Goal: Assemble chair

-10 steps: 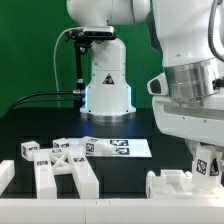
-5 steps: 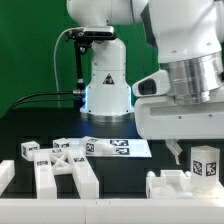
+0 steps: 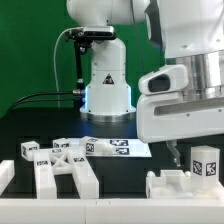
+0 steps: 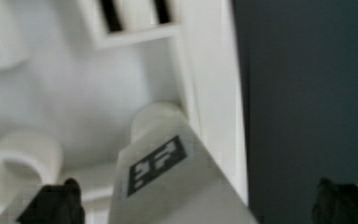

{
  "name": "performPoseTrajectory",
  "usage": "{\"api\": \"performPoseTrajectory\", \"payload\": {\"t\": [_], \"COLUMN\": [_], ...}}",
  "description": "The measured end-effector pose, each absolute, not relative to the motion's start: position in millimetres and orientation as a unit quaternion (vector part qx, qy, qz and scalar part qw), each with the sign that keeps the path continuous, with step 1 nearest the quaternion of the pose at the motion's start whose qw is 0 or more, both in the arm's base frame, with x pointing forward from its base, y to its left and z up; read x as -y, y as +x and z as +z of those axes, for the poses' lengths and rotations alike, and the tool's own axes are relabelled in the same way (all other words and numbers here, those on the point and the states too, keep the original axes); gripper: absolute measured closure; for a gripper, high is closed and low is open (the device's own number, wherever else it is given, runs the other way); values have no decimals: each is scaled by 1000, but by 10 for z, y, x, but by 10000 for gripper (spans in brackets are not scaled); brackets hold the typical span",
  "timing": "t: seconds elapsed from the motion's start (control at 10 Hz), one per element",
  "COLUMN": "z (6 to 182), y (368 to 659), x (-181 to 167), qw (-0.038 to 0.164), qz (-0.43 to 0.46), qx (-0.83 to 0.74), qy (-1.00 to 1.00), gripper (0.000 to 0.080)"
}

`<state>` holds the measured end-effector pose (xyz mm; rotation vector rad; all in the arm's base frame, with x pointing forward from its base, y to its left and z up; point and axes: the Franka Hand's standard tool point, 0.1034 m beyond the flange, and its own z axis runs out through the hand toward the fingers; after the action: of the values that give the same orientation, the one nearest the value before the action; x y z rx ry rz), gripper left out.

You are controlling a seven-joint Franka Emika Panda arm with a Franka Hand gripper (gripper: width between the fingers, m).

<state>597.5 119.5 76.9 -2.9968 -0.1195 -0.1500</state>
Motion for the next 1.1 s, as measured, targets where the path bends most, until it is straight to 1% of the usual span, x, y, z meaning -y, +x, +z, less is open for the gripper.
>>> {"api": "performPoseTrajectory", "payload": {"t": [0.1, 0.2, 0.3, 0.4, 0.6, 0.7, 0.9, 1.0, 1.1], "z": [759, 756, 755, 753, 748, 749, 741, 734, 733], "y": [5972, 5971, 5971, 5971, 6017, 6037, 6022, 6028, 6042], "x": [-1202, -1201, -1202, -1193, -1194, -1200, -1260, -1289, -1280], "qw": [70, 70, 71, 74, 75, 79, 88, 96, 105], "qz": [-48, -48, -47, -44, -41, -37, -18, -6, 3], "qx": [28, 28, 19, -32, -94, -171, -391, -478, -523], "qy": [-996, -996, -996, -996, -992, -981, -916, -873, -846], "gripper": [152, 264, 400, 511, 511, 511, 511, 511, 511]}}
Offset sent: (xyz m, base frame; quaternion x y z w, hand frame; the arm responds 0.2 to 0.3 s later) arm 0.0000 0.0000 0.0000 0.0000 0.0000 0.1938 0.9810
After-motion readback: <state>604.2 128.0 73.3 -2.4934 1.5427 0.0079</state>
